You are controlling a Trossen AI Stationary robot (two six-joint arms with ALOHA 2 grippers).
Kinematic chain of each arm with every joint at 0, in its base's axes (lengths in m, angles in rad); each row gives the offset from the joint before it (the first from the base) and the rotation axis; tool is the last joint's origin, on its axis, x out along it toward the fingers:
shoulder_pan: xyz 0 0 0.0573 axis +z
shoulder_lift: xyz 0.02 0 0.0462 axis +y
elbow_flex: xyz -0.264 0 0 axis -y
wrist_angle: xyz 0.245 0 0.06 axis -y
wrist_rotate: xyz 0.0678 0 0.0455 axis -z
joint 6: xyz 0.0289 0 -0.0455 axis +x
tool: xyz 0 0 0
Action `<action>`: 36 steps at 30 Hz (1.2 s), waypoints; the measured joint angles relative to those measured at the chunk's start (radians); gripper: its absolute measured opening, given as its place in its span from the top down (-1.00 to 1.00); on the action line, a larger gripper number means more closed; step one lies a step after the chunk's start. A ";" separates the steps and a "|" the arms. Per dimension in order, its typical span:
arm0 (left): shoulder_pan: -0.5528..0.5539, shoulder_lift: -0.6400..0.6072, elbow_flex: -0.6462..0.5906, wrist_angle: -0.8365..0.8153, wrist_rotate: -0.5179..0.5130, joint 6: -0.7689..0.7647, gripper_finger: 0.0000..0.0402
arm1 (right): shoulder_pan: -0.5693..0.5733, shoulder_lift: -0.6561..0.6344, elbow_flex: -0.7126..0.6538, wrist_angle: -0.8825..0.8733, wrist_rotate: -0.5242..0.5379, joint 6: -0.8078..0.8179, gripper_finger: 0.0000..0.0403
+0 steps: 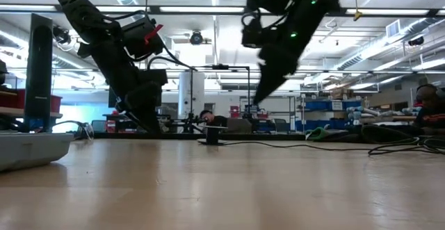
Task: Coil cords
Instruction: Return to Home Position
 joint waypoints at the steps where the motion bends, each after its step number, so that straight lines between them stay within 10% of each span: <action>1: 0.000 0.000 0.000 -0.001 0.000 -0.008 -0.06 | 0.001 -0.015 0.000 -0.056 0.007 -0.015 0.58; 10: 0.000 0.000 0.000 -0.008 0.006 0.013 -0.06 | 0.001 -0.072 -0.002 -0.469 0.013 0.166 0.58; 19: -0.017 -0.058 0.001 0.019 0.158 0.073 -0.06 | 0.002 -0.157 -0.197 -0.315 -0.040 0.256 0.58; 36: -0.208 -0.620 -0.164 0.109 0.096 0.181 -0.06 | 0.098 -0.620 -0.577 -0.105 -0.059 0.490 0.59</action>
